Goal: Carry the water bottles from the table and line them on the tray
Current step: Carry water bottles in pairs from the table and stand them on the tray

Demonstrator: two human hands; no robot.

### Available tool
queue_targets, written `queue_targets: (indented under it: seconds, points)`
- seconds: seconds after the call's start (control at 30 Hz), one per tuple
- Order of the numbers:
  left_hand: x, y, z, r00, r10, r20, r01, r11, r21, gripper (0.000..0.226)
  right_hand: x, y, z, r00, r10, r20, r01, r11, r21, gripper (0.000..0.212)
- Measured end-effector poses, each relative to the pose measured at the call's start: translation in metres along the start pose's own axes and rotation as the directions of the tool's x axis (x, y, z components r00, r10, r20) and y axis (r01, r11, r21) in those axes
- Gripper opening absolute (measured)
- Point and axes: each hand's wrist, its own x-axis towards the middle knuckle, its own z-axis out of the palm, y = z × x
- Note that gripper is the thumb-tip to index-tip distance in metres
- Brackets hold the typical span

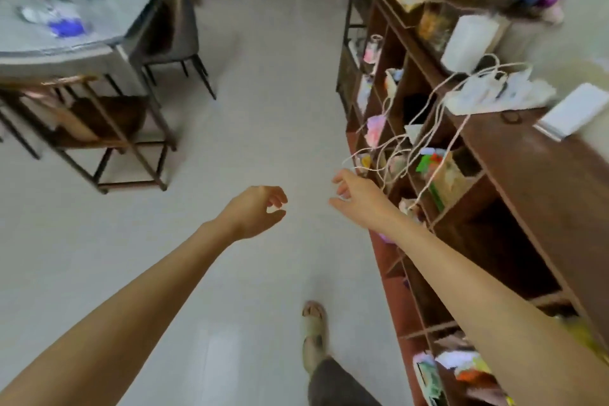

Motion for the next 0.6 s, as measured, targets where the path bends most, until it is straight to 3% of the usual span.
queue_targets:
  seconds: [0.1,0.3,0.6]
  points:
    - [0.033,-0.061,-0.038,0.993,-0.120,-0.024,0.121,0.987,0.101,0.028,0.101,-0.028,0.024,0.990,-0.081,0.112,0.082,0.997,-0.006,0.036]
    - [0.099,-0.151,-0.132,0.937,-0.322,-0.134,0.335,0.938,0.090,0.033,0.284,-0.107,0.043,0.936,-0.246,0.252,0.256,0.967,-0.004,0.034]
    - [0.212,-0.292,-0.238,0.887,-0.437,-0.148,0.446,0.895,0.026,0.031,0.502,-0.206,0.078,0.880,-0.327,0.345,0.360,0.932,-0.035,0.030]
